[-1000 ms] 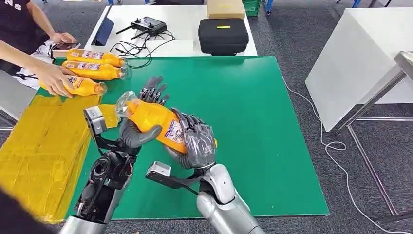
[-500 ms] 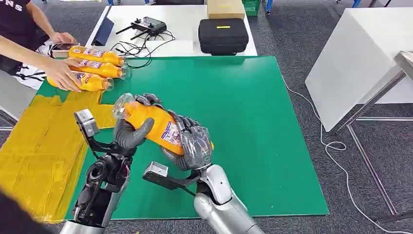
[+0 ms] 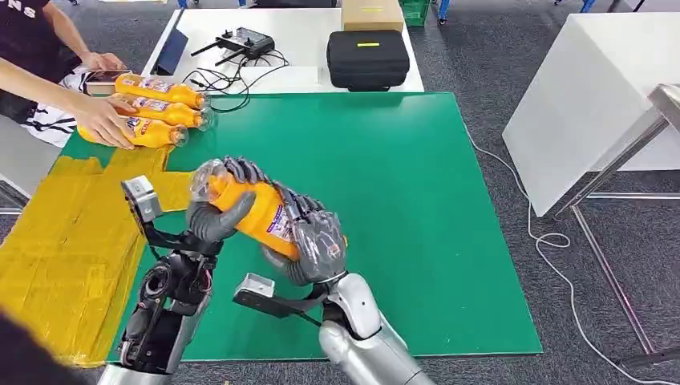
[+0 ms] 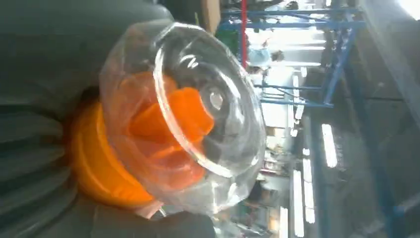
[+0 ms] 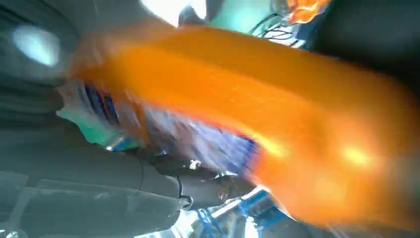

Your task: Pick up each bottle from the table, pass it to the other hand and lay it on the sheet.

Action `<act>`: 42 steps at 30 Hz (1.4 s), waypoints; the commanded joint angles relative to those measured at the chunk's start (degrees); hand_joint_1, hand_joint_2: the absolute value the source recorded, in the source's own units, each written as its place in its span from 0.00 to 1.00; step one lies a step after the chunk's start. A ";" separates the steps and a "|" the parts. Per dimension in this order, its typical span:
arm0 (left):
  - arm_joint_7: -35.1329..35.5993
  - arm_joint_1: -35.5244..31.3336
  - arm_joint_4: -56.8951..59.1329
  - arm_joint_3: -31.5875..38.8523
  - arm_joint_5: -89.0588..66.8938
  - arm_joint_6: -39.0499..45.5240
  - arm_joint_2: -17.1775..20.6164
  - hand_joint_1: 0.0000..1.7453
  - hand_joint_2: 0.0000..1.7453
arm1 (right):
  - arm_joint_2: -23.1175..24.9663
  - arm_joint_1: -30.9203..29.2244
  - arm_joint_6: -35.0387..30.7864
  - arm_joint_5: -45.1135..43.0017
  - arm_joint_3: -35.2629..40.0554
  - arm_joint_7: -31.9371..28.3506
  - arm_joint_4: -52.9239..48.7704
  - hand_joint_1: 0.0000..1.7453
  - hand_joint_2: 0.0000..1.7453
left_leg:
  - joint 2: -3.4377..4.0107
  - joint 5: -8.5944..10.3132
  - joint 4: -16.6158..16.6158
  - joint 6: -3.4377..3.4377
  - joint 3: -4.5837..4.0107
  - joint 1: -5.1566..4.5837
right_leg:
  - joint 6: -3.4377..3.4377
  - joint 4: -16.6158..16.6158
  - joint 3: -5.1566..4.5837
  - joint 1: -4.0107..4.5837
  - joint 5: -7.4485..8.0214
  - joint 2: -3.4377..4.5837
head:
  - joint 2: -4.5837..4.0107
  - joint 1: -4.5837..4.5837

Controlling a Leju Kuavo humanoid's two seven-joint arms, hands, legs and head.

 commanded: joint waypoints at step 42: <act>35.73 -17.99 22.18 -9.21 -101.04 57.53 19.53 1.00 1.00 | -0.78 7.83 -0.11 2.44 -16.27 -10.32 -22.54 0.00 1.00 | -0.02 -0.02 -0.08 -0.01 0.20 0.02 | 0.01 0.02 0.16 0.02 -0.06 -0.09 | 0.00 0.00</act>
